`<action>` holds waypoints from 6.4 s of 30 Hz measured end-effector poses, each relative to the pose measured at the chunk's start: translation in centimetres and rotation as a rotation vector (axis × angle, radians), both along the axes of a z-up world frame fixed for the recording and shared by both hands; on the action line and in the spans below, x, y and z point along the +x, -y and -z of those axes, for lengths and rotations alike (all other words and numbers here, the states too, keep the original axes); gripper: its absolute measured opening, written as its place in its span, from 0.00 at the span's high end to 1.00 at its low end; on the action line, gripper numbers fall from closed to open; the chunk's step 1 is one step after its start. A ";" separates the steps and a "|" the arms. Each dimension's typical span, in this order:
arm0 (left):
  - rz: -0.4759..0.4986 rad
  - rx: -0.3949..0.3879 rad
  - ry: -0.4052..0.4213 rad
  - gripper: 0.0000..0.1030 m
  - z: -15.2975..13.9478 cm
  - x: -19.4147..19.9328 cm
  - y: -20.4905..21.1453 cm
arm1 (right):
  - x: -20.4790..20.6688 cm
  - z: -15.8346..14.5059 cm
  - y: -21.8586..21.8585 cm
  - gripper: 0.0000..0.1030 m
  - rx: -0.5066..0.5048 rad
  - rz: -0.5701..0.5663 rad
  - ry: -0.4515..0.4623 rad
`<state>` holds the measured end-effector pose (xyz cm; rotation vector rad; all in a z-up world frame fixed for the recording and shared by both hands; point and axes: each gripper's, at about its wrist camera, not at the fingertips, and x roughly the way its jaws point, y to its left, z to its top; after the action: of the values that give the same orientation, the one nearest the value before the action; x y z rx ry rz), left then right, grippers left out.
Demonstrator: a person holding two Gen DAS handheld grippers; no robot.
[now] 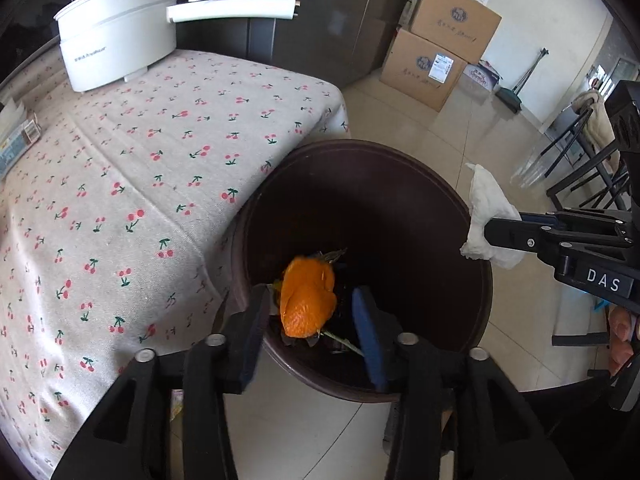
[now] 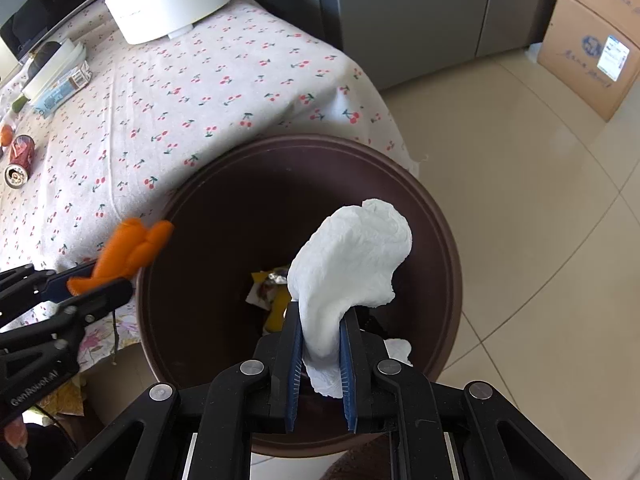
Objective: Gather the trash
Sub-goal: 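Carry the tissue and orange peel over the bin and open the left tool, then open the right tool to drop the white tissue into the bin, then move both tools back from the bin toward the red can on the table, then grasp the crushed red can with the left tool, then grasp the blue milk carton with the right tool while the left tool holds the red can, then carry the red can and milk carton over the brown bin with both tools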
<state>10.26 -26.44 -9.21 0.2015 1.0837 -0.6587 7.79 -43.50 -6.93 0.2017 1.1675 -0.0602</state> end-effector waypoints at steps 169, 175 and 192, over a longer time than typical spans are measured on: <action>-0.911 -0.102 -0.071 0.41 -3.4 10.3 -44.2 | 27.8 3.1 -32.3 0.30 0.204 -0.219 -0.090; -0.908 -0.113 -0.060 0.41 -3.3 10.2 -44.6 | 27.9 2.8 -34.7 0.21 0.150 -0.348 -0.039; -0.908 -0.236 -0.094 0.41 -3.9 9.9 -46.3 | 27.3 4.9 -42.9 0.46 -0.152 -0.644 -0.024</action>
<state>20.16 19.85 -5.30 -0.5127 1.0433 0.0315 35.07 -0.62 -11.87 -0.3141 1.1999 0.4149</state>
